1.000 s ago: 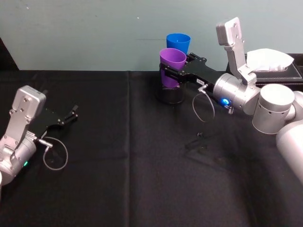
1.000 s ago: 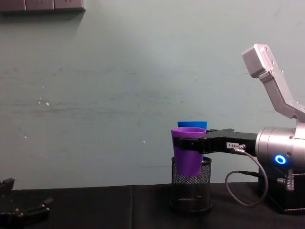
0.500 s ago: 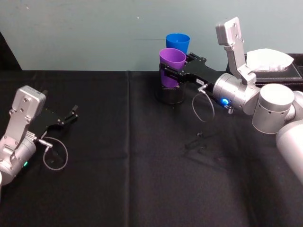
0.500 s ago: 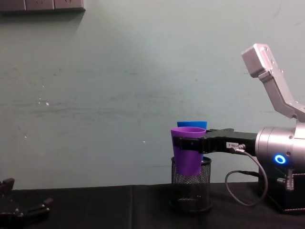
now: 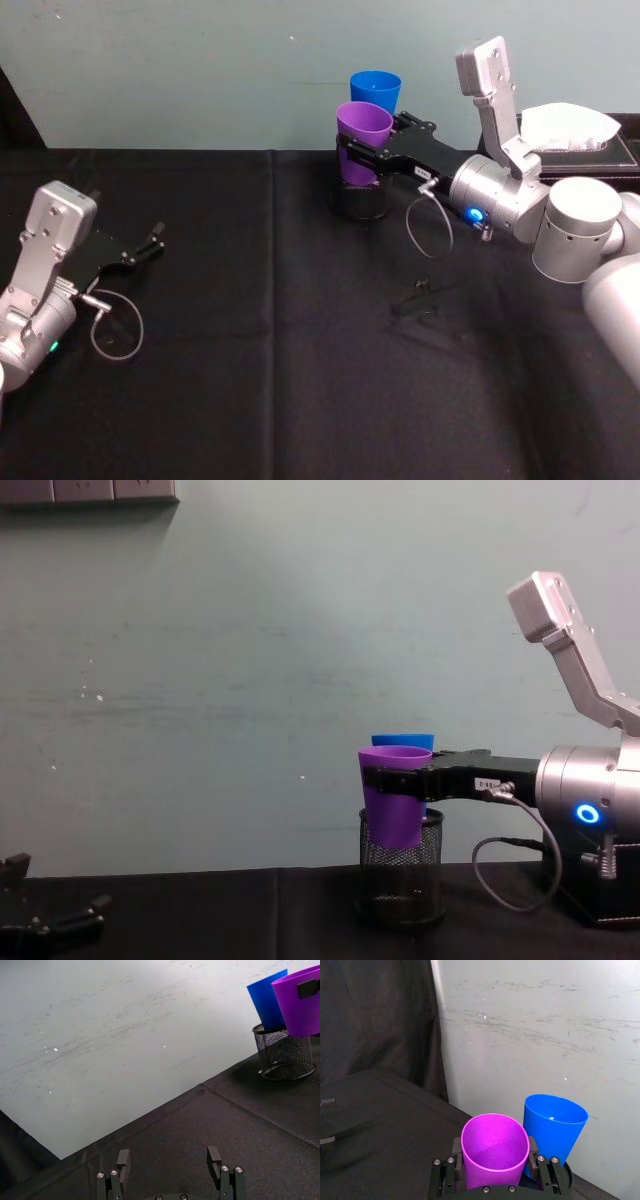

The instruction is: Pick up one cup with a gripper and tap it against the other cup.

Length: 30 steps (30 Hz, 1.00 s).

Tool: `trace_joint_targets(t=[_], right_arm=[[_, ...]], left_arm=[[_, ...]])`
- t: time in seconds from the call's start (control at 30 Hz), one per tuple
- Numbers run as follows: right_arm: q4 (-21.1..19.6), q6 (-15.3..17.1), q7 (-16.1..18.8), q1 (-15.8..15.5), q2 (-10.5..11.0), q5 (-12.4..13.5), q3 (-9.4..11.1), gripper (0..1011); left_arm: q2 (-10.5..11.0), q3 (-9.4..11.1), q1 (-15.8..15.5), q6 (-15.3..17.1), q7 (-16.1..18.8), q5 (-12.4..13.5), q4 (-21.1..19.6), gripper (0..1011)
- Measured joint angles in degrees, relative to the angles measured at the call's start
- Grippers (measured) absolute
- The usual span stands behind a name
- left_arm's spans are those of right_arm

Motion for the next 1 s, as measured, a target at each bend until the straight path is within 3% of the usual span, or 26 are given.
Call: trace_joint_targets(t=[1.0], right_arm=[[0.0,0.0,0.0,0.0,0.0,0.0,0.0,734]], left_arm=[[0.0,0.0,0.0,0.0,0.0,0.0,0.0,1005]])
